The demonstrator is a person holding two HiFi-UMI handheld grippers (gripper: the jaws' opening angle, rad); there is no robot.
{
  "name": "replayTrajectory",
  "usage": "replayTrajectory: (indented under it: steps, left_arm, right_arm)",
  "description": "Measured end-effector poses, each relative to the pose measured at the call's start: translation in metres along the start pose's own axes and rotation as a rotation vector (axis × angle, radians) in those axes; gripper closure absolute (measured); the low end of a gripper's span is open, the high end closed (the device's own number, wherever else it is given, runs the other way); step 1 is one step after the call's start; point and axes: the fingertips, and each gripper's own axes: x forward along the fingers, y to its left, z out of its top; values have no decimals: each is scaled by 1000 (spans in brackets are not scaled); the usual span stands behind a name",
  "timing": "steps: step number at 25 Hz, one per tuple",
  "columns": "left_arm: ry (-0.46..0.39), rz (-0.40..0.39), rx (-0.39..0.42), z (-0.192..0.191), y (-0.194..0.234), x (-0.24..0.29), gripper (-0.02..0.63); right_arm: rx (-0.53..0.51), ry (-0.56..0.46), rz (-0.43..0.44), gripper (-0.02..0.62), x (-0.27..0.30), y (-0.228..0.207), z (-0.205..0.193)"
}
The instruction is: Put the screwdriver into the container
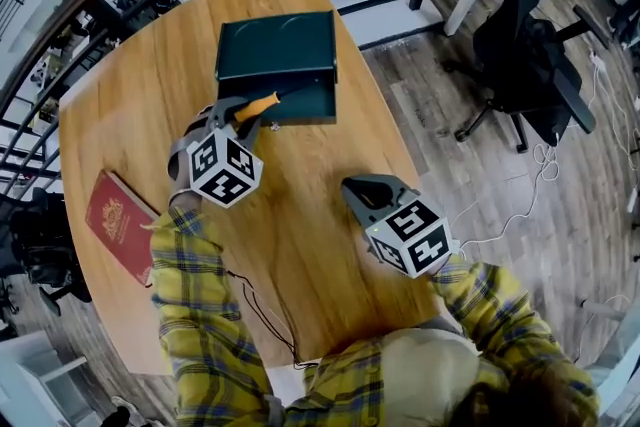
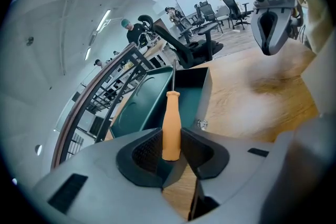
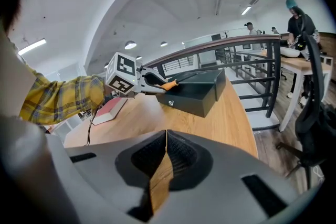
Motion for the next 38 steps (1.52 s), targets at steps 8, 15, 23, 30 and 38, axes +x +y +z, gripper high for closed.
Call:
replayTrajectory:
  steps: [8, 15, 23, 30, 38]
  left_arm:
    - [-13, 2, 34, 4, 11, 7, 499]
    - [-18, -8, 42, 5, 21, 13, 499]
    - [-5, -64, 61, 0, 23, 22, 499]
    - [17, -134, 82, -4, 17, 30, 499]
    - [45, -181, 104, -3, 17, 42, 499]
  right_arm:
    - [6, 10, 11, 529, 11, -1, -2]
    - [17, 17, 16, 529, 15, -5, -4]
    - [34, 15, 6, 529, 23, -12, -2]
    - [40, 21, 7, 529, 28, -14, -1]
    - [45, 26, -2, 529, 33, -21, -2]
